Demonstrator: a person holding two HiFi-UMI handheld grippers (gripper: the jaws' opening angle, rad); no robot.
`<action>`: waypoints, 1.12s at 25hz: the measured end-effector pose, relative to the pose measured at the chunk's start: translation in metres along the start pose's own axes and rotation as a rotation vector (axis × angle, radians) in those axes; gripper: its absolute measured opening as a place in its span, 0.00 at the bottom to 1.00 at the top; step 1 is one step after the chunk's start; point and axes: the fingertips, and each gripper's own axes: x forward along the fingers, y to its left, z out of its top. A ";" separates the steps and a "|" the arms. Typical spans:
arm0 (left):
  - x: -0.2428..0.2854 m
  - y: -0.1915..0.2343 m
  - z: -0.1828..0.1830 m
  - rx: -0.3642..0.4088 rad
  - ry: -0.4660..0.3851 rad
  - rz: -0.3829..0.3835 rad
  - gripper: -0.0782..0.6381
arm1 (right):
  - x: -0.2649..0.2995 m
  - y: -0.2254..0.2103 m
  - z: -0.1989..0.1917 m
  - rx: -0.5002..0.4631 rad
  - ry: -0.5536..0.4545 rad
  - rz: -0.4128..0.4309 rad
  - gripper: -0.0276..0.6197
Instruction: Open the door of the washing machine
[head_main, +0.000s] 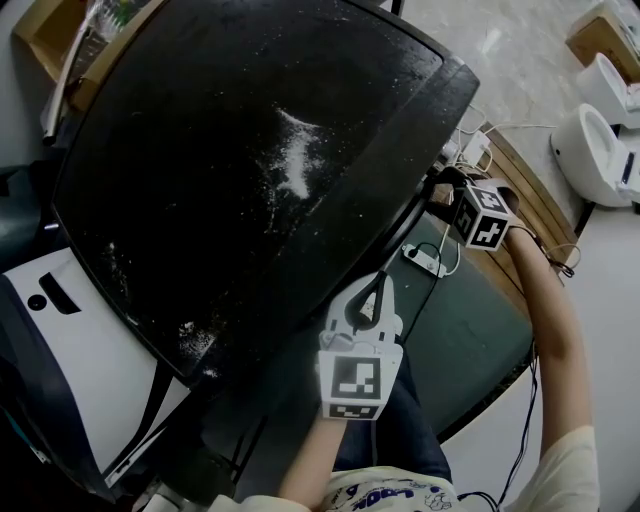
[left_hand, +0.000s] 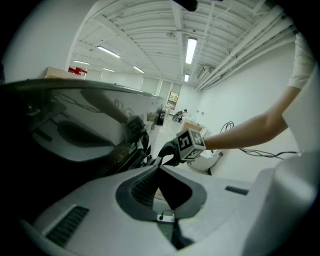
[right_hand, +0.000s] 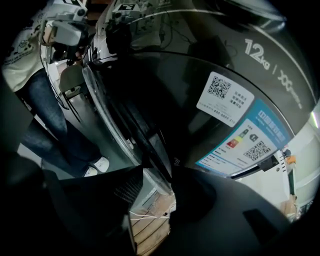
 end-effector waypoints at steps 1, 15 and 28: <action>0.000 -0.001 0.000 0.002 -0.001 -0.003 0.11 | -0.001 0.003 -0.002 0.004 0.003 0.001 0.33; -0.002 -0.026 0.000 0.047 -0.001 -0.064 0.11 | -0.024 0.044 -0.030 0.110 0.010 -0.044 0.33; -0.006 -0.058 -0.006 0.128 0.007 -0.179 0.11 | -0.044 0.099 -0.063 0.232 0.041 -0.077 0.32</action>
